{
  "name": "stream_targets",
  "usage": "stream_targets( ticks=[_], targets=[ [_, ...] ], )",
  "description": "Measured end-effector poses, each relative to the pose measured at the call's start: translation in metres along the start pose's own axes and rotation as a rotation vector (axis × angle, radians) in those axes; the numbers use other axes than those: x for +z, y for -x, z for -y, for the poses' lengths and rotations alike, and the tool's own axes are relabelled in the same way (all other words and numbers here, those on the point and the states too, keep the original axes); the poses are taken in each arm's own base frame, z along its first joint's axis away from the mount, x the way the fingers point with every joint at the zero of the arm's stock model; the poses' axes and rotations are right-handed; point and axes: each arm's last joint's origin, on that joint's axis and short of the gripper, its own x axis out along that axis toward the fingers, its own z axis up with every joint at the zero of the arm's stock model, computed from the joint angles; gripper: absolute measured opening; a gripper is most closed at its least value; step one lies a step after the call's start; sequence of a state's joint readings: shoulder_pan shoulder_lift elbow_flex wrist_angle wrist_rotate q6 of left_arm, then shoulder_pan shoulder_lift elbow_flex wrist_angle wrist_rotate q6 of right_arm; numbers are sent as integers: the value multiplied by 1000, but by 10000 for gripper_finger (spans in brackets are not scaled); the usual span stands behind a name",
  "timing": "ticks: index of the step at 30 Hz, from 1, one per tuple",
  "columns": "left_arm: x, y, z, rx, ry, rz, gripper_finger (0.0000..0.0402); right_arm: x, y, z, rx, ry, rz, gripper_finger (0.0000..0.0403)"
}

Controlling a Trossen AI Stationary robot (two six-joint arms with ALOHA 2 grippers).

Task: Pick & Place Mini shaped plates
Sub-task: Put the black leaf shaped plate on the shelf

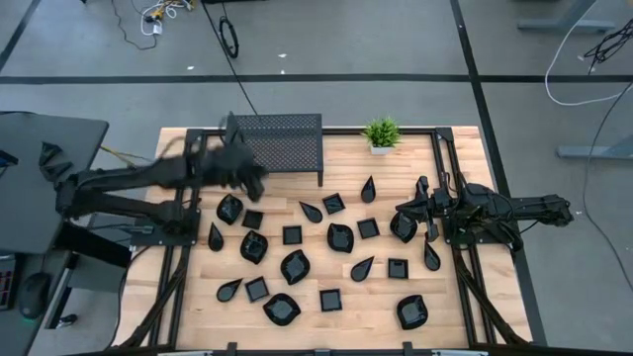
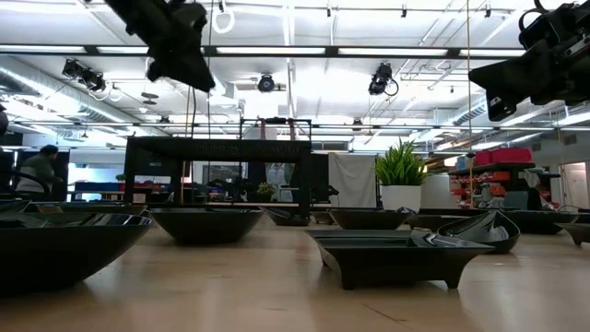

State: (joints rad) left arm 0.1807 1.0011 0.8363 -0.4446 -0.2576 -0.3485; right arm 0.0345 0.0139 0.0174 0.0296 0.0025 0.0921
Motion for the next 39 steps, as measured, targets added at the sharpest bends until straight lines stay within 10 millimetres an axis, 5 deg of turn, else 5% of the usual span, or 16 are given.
stream_targets(
  ticks=[8, 15, 21, 30, 39],
  targets=[
    [-63, -14, 67, -349, -137, 237, 105, 0, 0, 0, 0, 0, 0, 16],
    [-97, -19, 111, -299, -251, 338, 105, 3, 0, 1, -50, 75, 30, 16],
    [-99, -35, 132, -223, -321, 340, 105, 14, 1, 3, -140, 146, 146, 16],
    [-95, -46, 142, -209, -323, 332, 105, 36, 6, 0, -34, -160, 394, 16],
    [-94, -47, 139, -110, -287, 350, 105, 26, -18, -8, 48, -285, 251, 16]
  ],
)
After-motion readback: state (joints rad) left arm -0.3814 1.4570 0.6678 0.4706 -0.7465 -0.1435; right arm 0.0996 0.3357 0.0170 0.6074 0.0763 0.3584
